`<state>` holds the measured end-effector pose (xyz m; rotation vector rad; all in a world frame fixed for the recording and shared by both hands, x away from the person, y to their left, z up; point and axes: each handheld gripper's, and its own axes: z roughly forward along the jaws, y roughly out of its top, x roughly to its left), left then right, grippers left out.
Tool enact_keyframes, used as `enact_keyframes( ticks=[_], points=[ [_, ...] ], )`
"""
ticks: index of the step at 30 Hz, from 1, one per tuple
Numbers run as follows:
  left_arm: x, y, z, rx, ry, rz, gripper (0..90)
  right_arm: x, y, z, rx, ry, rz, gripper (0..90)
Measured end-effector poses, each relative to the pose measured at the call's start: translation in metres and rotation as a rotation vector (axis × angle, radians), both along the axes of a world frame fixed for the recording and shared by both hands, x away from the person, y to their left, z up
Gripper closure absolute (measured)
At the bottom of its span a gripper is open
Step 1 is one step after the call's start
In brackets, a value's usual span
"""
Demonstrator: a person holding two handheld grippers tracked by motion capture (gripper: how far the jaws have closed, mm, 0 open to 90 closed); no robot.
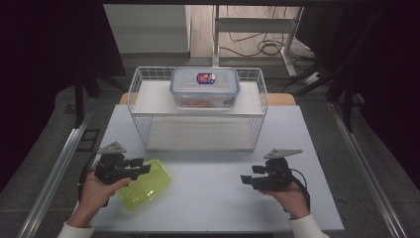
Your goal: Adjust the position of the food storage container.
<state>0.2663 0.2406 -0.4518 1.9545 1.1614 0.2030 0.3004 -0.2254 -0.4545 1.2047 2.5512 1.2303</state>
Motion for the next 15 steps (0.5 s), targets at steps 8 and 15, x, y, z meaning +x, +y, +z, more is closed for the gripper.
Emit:
enact_keyframes(
  ticks=[8, 15],
  points=[
    [0.027, 0.002, -0.011, 0.06, 0.025, 0.022, 89.8, -0.005, -0.005, -0.002, -0.005, -0.002, -0.013, 34.7],
    [0.051, 0.001, -0.025, 0.143, 0.07, 0.049, 89.9, -0.006, -0.005, -0.003, -0.007, 0.001, -0.014, 34.6]
  ],
)
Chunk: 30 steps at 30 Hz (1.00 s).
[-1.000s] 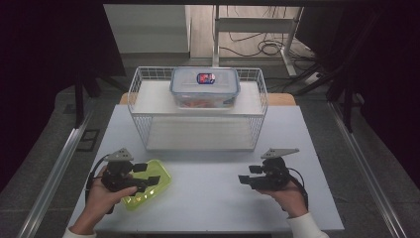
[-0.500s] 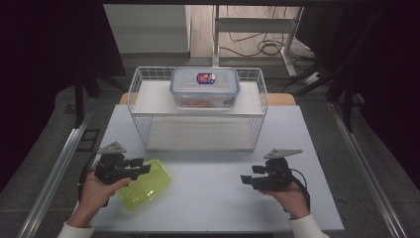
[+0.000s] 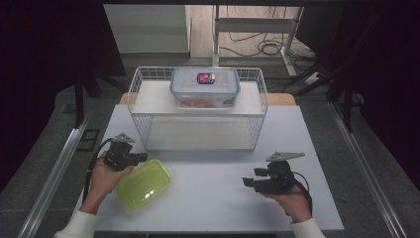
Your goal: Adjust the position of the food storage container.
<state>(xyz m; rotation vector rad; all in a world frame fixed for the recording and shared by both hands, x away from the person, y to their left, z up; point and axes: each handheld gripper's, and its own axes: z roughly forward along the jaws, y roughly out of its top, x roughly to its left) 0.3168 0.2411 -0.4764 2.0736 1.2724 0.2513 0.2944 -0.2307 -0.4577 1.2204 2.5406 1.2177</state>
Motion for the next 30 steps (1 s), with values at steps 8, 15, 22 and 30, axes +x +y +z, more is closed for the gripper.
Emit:
enact_keyframes(
  ticks=[8, 15, 22, 30],
  points=[
    [0.015, -0.005, -0.013, 0.062, 0.05, -0.02, 89.9, 0.0, 0.001, -0.004, -0.009, 0.008, 0.0, 34.5],
    [0.016, -0.011, -0.017, 0.067, 0.056, -0.028, 89.9, -0.002, -0.002, -0.001, -0.007, -0.004, -0.01, 34.2],
    [0.012, -0.031, -0.015, 0.065, 0.055, -0.078, 90.0, -0.001, -0.003, -0.002, -0.009, -0.005, -0.015, 34.0],
    [0.006, -0.049, -0.011, 0.077, 0.033, -0.128, 89.9, -0.002, -0.003, -0.001, -0.01, -0.008, -0.016, 33.8]
  ],
)
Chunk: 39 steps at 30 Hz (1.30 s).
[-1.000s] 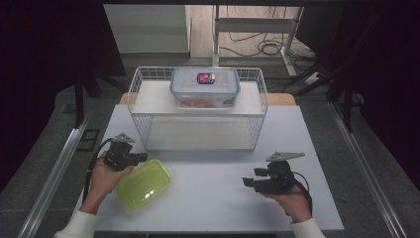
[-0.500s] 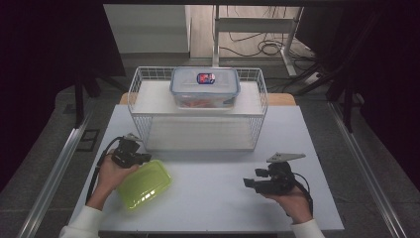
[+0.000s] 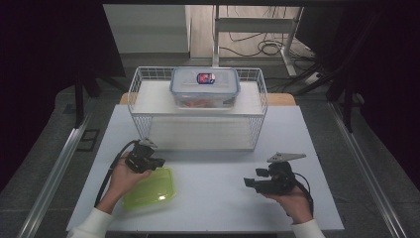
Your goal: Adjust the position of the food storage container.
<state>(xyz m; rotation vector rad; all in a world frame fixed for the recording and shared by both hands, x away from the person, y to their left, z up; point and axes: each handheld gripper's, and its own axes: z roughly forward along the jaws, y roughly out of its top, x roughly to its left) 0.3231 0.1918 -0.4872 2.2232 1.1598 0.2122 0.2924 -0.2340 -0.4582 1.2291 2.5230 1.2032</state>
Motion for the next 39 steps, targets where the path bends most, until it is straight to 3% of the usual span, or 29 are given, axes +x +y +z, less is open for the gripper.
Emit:
enact_keyframes(
  ticks=[2, 4, 7, 9, 14, 18, 24, 30, 39],
  points=[
    [-0.002, 0.01, 0.006, 0.004, -0.025, 0.045, 89.9, 0.0, -0.001, 0.0, 0.002, 0.0, -0.004, 33.8],
    [-0.008, 0.024, 0.014, -0.018, -0.041, 0.077, 90.0, 0.0, -0.001, 0.0, 0.005, -0.001, -0.009, 33.8],
    [-0.025, 0.046, 0.022, -0.07, -0.055, 0.124, 90.0, -0.001, -0.001, 0.001, 0.008, -0.005, -0.008, 33.7],
    [-0.037, 0.059, 0.023, -0.069, -0.058, 0.164, 90.0, -0.001, -0.001, 0.002, 0.008, -0.005, -0.006, 33.7],
    [-0.065, 0.092, 0.021, -0.069, -0.041, 0.232, 90.0, -0.001, -0.002, 0.001, 0.008, -0.001, -0.009, 33.7],
    [-0.084, 0.106, 0.013, -0.056, -0.013, 0.254, 90.0, -0.001, -0.004, 0.005, 0.016, -0.01, -0.011, 33.6],
    [-0.099, 0.108, -0.01, -0.026, 0.067, 0.261, 90.0, 0.0, -0.002, 0.006, 0.015, -0.013, -0.005, 33.5],
    [-0.099, 0.1, -0.023, -0.033, 0.122, 0.227, 90.0, 0.001, 0.001, 0.006, 0.011, -0.014, 0.002, 33.4],
    [-0.089, 0.085, -0.026, -0.043, 0.12, 0.196, 90.0, 0.001, -0.002, 0.008, 0.015, -0.019, -0.006, 33.3]
  ],
)
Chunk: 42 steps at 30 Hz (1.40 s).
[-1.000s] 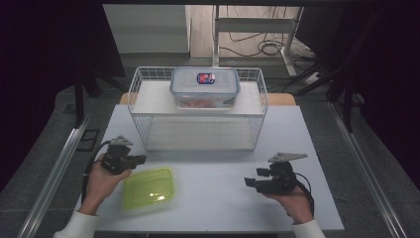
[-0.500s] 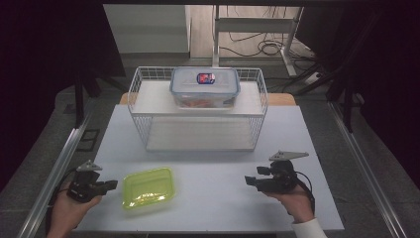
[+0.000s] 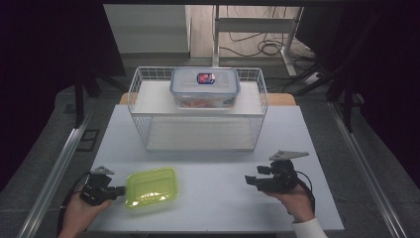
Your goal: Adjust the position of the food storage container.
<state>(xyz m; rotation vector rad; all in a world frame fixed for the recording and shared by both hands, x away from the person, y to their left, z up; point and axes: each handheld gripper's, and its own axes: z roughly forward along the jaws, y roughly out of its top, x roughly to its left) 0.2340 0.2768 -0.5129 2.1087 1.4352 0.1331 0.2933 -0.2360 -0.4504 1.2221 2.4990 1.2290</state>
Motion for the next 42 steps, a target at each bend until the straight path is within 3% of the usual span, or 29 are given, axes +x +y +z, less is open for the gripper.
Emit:
enact_keyframes(
  ticks=[14, 32, 38, 42],
  points=[
    [0.03, -0.044, 0.001, 0.001, 0.005, -0.11, 90.0, -0.002, -0.003, -0.001, -0.003, 0.0, -0.01, 33.4],
    [0.047, -0.114, 0.001, -0.008, 0.013, -0.233, 89.8, -0.003, -0.003, 0.0, 0.002, -0.014, -0.026, 33.3],
    [0.045, -0.118, 0.0, -0.01, 0.007, -0.237, 87.8, -0.002, -0.003, -0.001, 0.001, -0.021, -0.033, 33.4],
    [0.042, -0.106, 0.004, -0.012, -0.019, -0.192, 80.7, -0.003, -0.004, 0.0, 0.008, -0.029, -0.042, 33.4]
  ],
)
